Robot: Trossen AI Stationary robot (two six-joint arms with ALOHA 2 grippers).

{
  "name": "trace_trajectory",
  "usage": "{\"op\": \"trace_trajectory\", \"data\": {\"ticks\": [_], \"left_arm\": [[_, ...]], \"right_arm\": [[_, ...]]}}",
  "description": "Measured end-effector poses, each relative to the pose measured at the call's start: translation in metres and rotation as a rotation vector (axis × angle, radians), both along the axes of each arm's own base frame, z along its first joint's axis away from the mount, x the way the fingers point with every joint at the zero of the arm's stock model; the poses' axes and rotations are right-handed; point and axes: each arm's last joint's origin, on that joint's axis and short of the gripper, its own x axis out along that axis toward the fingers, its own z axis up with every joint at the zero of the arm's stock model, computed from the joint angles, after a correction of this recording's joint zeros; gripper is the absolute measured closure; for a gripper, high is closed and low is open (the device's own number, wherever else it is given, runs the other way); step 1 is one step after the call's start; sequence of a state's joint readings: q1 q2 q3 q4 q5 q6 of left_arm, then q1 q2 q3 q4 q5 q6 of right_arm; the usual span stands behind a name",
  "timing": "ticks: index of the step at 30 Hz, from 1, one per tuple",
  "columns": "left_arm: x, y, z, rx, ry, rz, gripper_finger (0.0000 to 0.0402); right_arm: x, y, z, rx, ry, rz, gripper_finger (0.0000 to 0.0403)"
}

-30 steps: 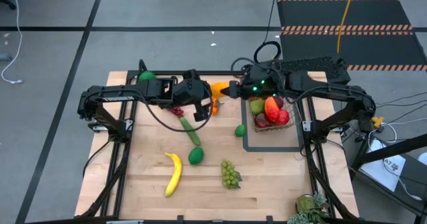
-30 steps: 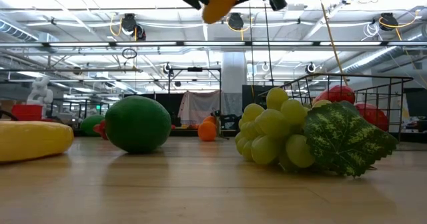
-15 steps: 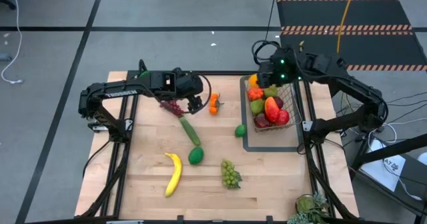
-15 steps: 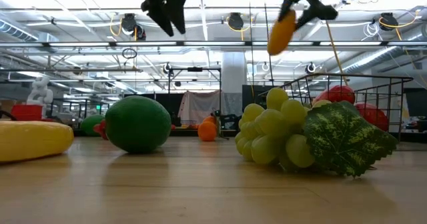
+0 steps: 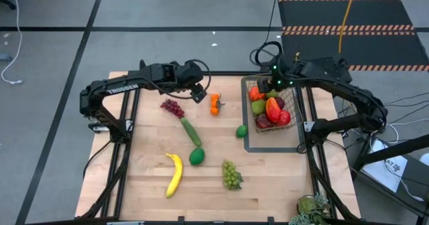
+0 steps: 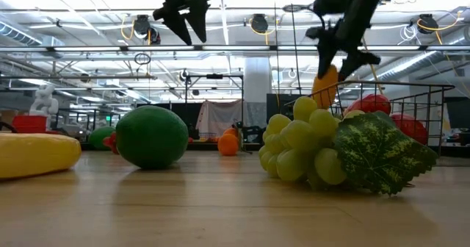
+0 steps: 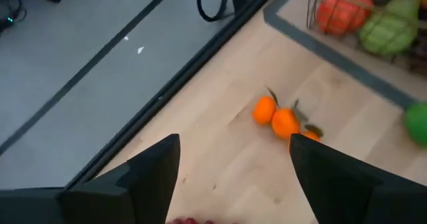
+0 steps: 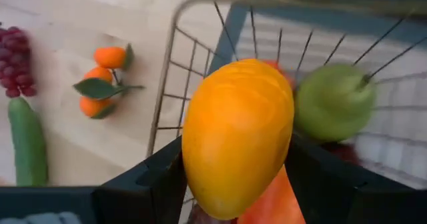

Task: Build produce basket
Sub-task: Put the yellow mango into the wire basket, then put the yellow banana into the wire basket

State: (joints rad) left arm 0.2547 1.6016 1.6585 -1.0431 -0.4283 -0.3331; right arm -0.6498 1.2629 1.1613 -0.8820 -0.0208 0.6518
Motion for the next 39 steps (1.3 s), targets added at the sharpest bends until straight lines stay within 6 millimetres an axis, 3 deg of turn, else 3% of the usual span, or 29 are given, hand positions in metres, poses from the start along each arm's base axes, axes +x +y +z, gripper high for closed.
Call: {"op": "trace_trajectory", "data": {"ticks": [4,9,15,22,26,31,39], "left_arm": [[0.000,0.001,0.000,-0.033,-0.045,0.067,0.0123],[0.002,-0.007,-0.001,-0.116,-0.114,0.135,0.0122],[0.003,-0.013,-0.002,-0.182,-0.110,0.088,0.0121],[-0.010,-0.024,-0.011,-0.421,0.021,0.046,0.0121],[-0.014,-0.045,-0.014,-0.496,0.116,-0.002,0.0121],[-0.014,-0.085,-0.015,-0.492,0.179,-0.087,0.0121],[-0.010,-0.157,-0.035,-0.445,0.108,-0.131,0.0121]], "right_arm": [[0.003,0.003,-0.026,0.105,-0.072,0.030,0.0166],[-0.001,0.009,-0.033,0.158,-0.042,0.079,0.0108],[-0.012,0.016,-0.005,0.108,-0.140,0.100,0.0041],[-0.031,0.034,0.028,0.076,-0.341,0.024,0.0028],[-0.039,0.051,0.044,0.097,-0.465,0.012,0.0038],[-0.041,0.071,0.058,0.083,-0.564,0.023,0.0051],[-0.020,0.105,0.071,0.119,-0.720,0.053,0.0073]]}}
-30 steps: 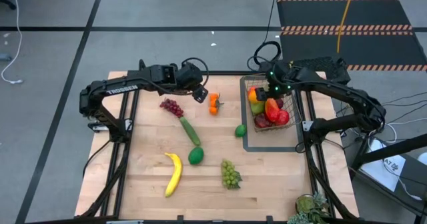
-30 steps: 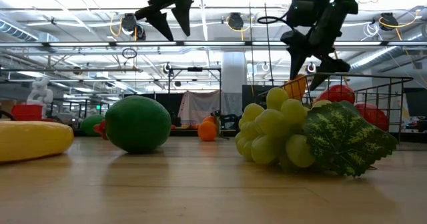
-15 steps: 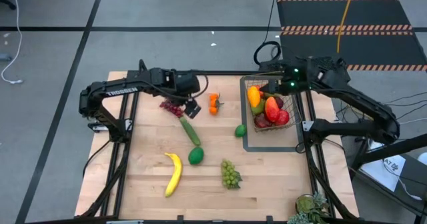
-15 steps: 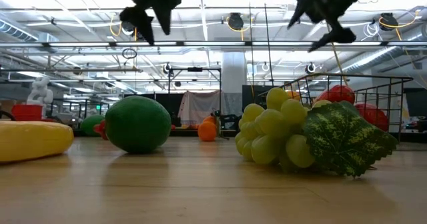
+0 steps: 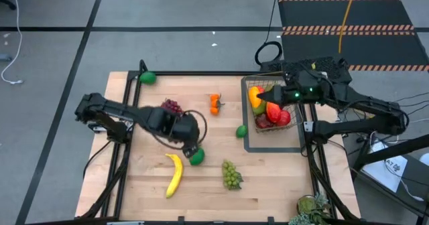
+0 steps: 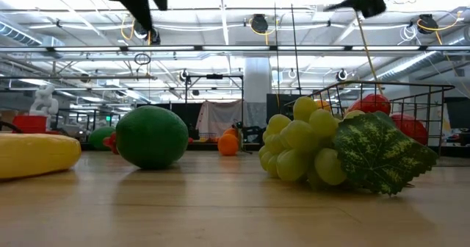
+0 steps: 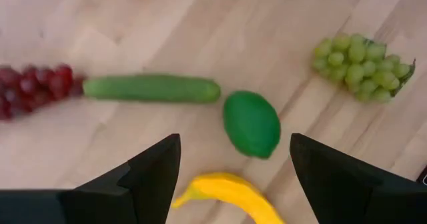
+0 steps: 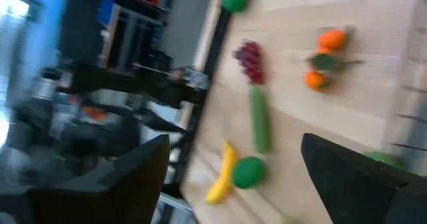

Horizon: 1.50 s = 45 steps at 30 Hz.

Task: Build produce basket
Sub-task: Put the yellow banana into the wire basket

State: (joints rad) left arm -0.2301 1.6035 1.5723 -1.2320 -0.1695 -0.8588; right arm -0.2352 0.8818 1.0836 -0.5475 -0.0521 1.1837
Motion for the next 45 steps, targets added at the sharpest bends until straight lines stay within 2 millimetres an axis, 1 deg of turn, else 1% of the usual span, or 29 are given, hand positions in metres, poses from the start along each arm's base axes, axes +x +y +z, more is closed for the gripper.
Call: {"op": "trace_trajectory", "data": {"ticks": [3,7,12,16,22,25,27,31,37,40,45], "left_arm": [[-0.005,-0.017,-0.013,-0.017,0.020,0.037,0.0121],[-0.015,-0.032,-0.032,-0.065,0.099,0.092,0.0121],[-0.027,-0.048,-0.049,-0.177,0.201,0.146,0.0121],[-0.033,-0.059,-0.058,-0.244,0.240,0.267,0.0121],[-0.033,-0.077,-0.070,-0.349,0.184,0.428,0.0121],[-0.034,-0.085,-0.080,-0.410,0.159,0.521,0.0121],[-0.036,-0.089,-0.087,-0.452,0.173,0.592,0.0121],[-0.041,-0.094,-0.097,-0.460,0.172,0.682,0.0121],[-0.051,-0.095,-0.122,-0.439,0.180,0.680,0.0121],[-0.055,-0.095,-0.134,-0.436,0.181,0.646,0.0121],[-0.056,-0.098,-0.149,-0.439,0.151,0.540,0.0121]], "right_arm": [[0.012,0.012,0.004,-0.013,-0.065,-0.025,0.0076],[0.028,0.024,0.007,-0.027,-0.134,-0.019,0.0078],[0.041,0.030,0.001,-0.036,-0.111,0.028,0.0078],[0.046,0.034,-0.002,-0.037,-0.092,0.118,0.0078],[0.043,0.038,0.000,-0.082,-0.102,0.252,0.0078],[0.040,0.040,0.002,-0.123,-0.118,0.323,0.0078],[0.038,0.041,0.004,-0.155,-0.128,0.374,0.0078],[0.034,0.044,0.005,-0.184,-0.142,0.482,0.0078],[0.026,0.047,0.004,-0.163,-0.140,0.615,0.0078],[0.022,0.048,0.003,-0.163,-0.120,0.633,0.0078],[0.015,0.048,0.003,-0.151,-0.101,0.654,0.0078]]}}
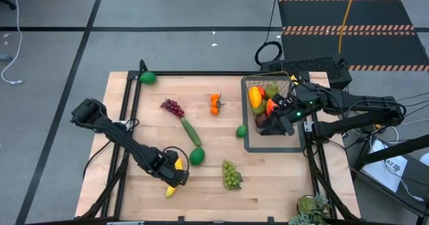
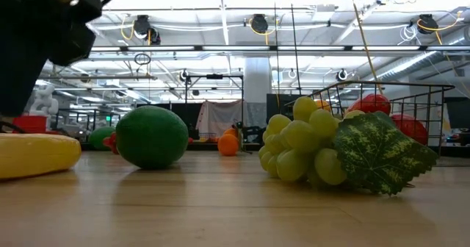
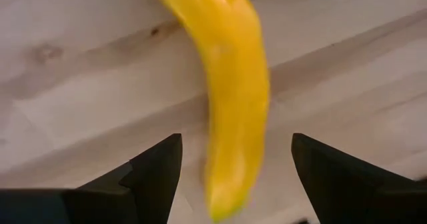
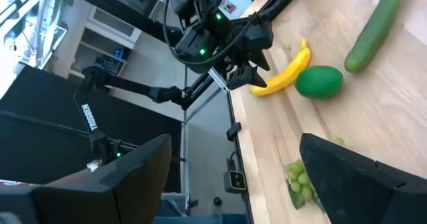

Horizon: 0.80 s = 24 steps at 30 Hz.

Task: Build produce basket
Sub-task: Put the yellow banana into the wire basket

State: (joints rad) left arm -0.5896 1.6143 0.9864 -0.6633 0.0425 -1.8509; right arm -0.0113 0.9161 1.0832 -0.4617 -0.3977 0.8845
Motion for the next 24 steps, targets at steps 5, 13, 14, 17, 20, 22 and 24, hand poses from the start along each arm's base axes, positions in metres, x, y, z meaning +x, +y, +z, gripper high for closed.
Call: {"op": "trace_trajectory", "data": {"ticks": [5,13,14,17,20,22,24], "left_arm": [[0.002,-0.003,-0.017,0.043,-0.005,-0.079,0.0121],[0.010,-0.011,-0.042,0.093,0.010,-0.214,0.0133],[0.010,-0.011,-0.044,0.100,0.017,-0.215,0.0142],[0.009,-0.010,-0.043,0.107,0.022,-0.221,0.0186],[0.005,-0.008,-0.036,0.112,0.009,-0.250,0.0241],[0.003,-0.006,-0.029,0.124,-0.010,-0.284,0.0272],[0.000,-0.003,-0.016,0.127,-0.043,-0.319,0.0279]], "right_arm": [[-0.005,0.000,0.002,-0.001,-0.010,-0.002,0.0078],[-0.006,-0.002,0.002,-0.002,-0.001,-0.062,0.0078],[-0.006,-0.002,0.002,0.001,0.003,-0.084,0.0078],[-0.006,-0.004,0.002,0.012,0.013,-0.161,0.0078],[-0.005,-0.006,0.003,0.016,0.006,-0.236,0.0078],[-0.004,-0.007,0.003,0.020,0.002,-0.283,0.0078],[-0.002,-0.009,0.005,0.030,-0.010,-0.329,0.0078]]}}
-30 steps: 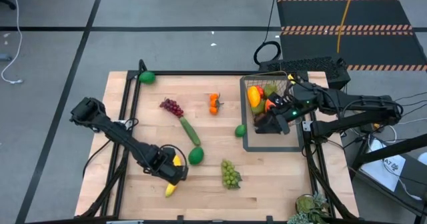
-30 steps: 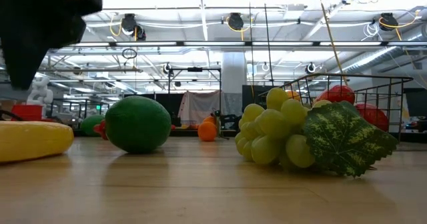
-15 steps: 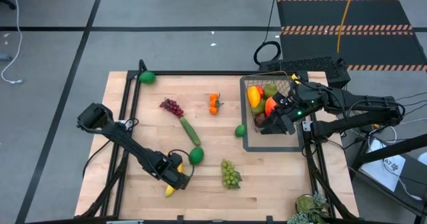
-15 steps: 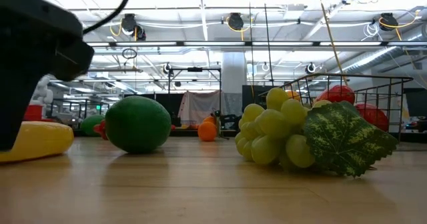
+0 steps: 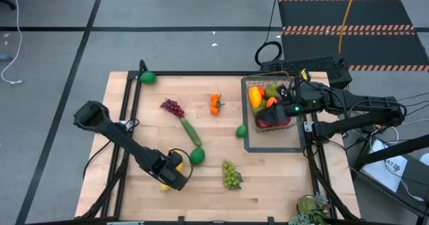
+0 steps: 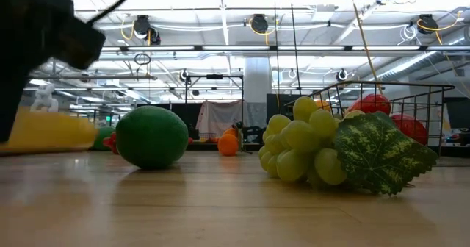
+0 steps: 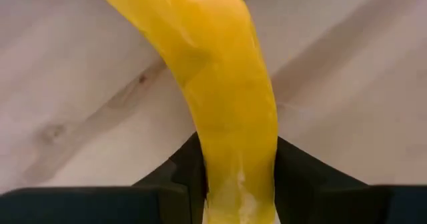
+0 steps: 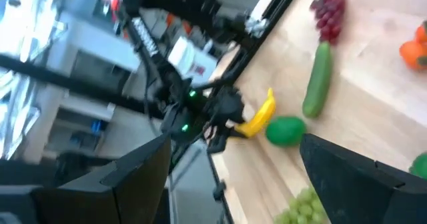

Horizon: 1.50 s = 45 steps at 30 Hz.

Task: Build produce basket
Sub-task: Put the yellow banana into the wire basket

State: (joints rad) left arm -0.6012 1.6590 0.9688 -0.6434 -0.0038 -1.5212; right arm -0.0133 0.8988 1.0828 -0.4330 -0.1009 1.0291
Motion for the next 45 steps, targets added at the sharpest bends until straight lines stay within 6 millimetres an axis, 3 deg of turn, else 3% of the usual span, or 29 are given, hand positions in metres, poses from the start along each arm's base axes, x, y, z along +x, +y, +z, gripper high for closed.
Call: {"op": "trace_trajectory", "data": {"ticks": [4,10,18,23,28,37,45], "left_arm": [[-0.006,0.008,0.027,-0.019,-0.083,-0.082,0.0277],[-0.019,0.033,0.084,0.004,-0.362,-0.092,0.0237],[-0.052,0.077,0.146,0.149,-0.699,-0.109,0.0265],[-0.066,0.098,0.169,0.212,-0.835,-0.094,0.0260],[-0.069,0.108,0.189,0.260,-1.019,-0.108,0.0254],[-0.058,0.116,0.224,0.345,-1.359,-0.064,0.0253],[-0.055,0.125,0.232,0.354,-1.438,-0.054,0.0252]], "right_arm": [[0.006,-0.002,0.002,0.030,-0.034,-0.087,0.0078],[0.025,-0.004,0.009,0.044,-0.156,-0.165,0.0078],[0.059,-0.002,0.014,0.046,-0.337,-0.199,0.0078],[0.081,0.006,0.017,-0.021,-0.492,-0.141,0.0078],[0.097,0.021,0.022,-0.113,-0.688,-0.070,0.0078],[0.132,0.027,0.020,-0.090,-0.601,-0.125,0.0078],[0.159,0.023,0.032,-0.088,-0.572,-0.161,0.0078]]}}
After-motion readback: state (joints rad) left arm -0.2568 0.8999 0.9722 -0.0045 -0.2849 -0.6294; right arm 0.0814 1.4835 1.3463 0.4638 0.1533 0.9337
